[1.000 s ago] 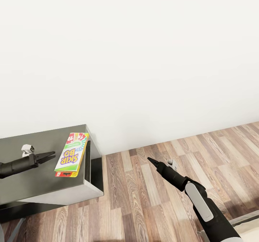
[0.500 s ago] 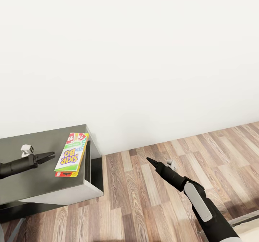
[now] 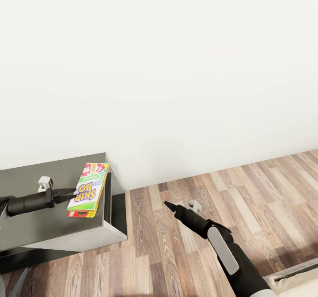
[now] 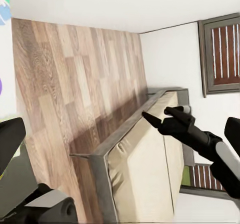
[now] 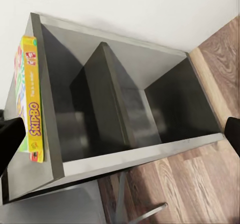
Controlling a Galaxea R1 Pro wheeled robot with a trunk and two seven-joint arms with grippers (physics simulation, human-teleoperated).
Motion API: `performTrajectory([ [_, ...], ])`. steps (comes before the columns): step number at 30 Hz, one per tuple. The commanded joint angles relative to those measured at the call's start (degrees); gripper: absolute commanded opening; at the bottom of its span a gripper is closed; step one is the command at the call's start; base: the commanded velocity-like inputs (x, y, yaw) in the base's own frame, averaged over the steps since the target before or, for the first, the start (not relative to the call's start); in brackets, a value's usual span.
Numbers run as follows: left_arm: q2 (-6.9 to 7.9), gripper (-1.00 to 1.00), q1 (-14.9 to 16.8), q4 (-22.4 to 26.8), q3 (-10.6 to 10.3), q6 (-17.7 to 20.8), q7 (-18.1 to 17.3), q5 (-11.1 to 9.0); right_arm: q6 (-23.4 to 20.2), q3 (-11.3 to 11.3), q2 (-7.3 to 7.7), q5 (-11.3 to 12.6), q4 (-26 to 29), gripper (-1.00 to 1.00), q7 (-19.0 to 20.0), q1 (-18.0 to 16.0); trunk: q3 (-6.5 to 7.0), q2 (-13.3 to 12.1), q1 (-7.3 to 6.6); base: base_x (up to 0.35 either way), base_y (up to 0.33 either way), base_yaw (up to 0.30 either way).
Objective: Put all the toys in the child's room - the three board games (two on the bed and one on the table), the two jigsaw puzzles on the table, and the tennis ball on the table - inside the toy box on the table in the child's room.
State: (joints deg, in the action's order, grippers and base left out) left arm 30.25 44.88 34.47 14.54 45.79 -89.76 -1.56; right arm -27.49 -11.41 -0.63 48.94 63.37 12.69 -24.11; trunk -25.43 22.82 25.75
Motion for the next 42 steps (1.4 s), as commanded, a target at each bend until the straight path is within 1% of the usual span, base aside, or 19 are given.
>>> performTrajectory([
  [1,0.01,1.00,-0.06,0.31,-0.09,1.00,-0.24,0.05,-0.29,0.10,-0.03,0.06,0.00,1.00,0.00,-0.04,-0.08,0.09,0.03,0.000,0.000,0.000],
  [4,0.20,1.00,-0.30,1.16,-0.23,2.21,-0.24,0.04,-0.40,0.20,0.00,-0.31,-0.06,1.00,0.05,-0.05,-0.08,0.09,0.03,0.000,0.000,0.000],
  [9,0.66,1.00,-0.39,1.55,-0.12,2.69,-0.24,-0.01,-0.42,0.24,-0.09,-0.40,-0.08,1.00,0.11,-0.06,-0.08,0.09,0.03,0.000,0.000,0.000],
  [18,0.85,1.00,-0.41,1.65,-0.05,2.86,-0.24,-0.06,-0.40,0.25,-0.02,-0.21,-0.03,1.00,0.21,-0.06,-0.08,0.09,0.03,0.000,0.000,0.000],
  [42,1.17,1.00,-0.41,1.66,-0.05,2.87,-0.24,-0.11,-0.37,0.25,-0.58,-0.16,-0.09,1.00,0.33,-0.06,-0.08,0.09,0.03,0.000,0.000,0.000],
])
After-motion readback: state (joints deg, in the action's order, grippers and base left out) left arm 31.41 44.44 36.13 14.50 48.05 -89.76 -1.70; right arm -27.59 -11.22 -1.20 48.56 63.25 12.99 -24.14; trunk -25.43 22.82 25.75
